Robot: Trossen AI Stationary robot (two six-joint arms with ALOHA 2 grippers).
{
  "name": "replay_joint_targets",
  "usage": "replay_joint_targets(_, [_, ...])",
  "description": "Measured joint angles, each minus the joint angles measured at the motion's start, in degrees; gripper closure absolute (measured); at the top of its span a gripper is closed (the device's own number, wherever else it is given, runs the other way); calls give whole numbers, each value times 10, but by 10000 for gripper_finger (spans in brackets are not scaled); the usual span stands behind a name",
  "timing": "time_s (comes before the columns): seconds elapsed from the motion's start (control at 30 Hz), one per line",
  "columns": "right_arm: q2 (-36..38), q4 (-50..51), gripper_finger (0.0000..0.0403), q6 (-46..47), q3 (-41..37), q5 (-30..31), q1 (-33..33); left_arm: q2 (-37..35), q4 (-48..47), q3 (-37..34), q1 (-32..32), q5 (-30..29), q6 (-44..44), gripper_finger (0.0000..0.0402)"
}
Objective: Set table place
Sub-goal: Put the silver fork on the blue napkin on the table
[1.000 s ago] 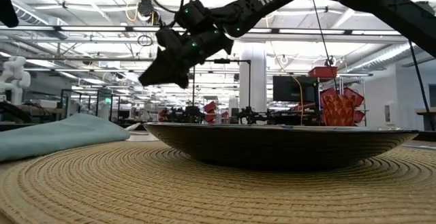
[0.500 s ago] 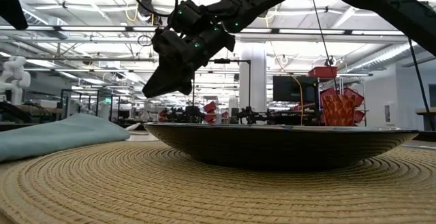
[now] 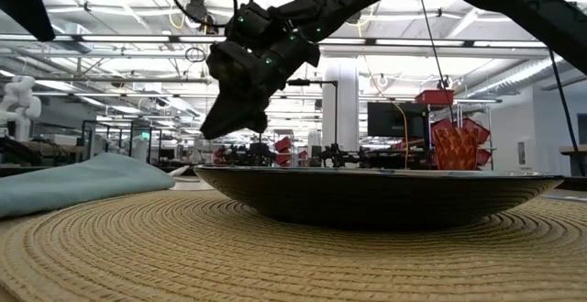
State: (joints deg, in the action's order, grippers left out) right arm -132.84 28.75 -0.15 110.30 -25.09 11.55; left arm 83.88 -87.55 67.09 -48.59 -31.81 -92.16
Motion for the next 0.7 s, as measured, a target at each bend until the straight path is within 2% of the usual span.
replay_joint_targets(0.2, [3, 15, 319, -32, -1, -3, -15, 1, -2, 0, 2, -25, 10, 252])
replay_joint_targets(0.3, [17, 70, 319, -59, -1, -1, -14, 1, -23, -8, 13, -27, 12, 252])
replay_joint_targets(0.37, [27, 127, 319, -76, 0, 6, -13, -1, -23, -25, 40, -28, 57, 252])
replay_joint_targets(0.47, [38, 212, 319, -99, -1, 40, -15, -19, -24, -62, 115, -27, 160, 252])
replay_joint_targets(0.53, [53, 235, 319, -108, -17, 62, -21, -31, -26, -81, 186, -28, 248, 252])
replay_joint_targets(0.63, [101, 193, 319, -110, -92, 69, -31, -58, -16, -104, 289, -66, 363, 252])
replay_joint_targets(0.7, [142, 132, 319, -97, -168, 69, -37, -97, 37, -114, 354, -97, 448, 252])
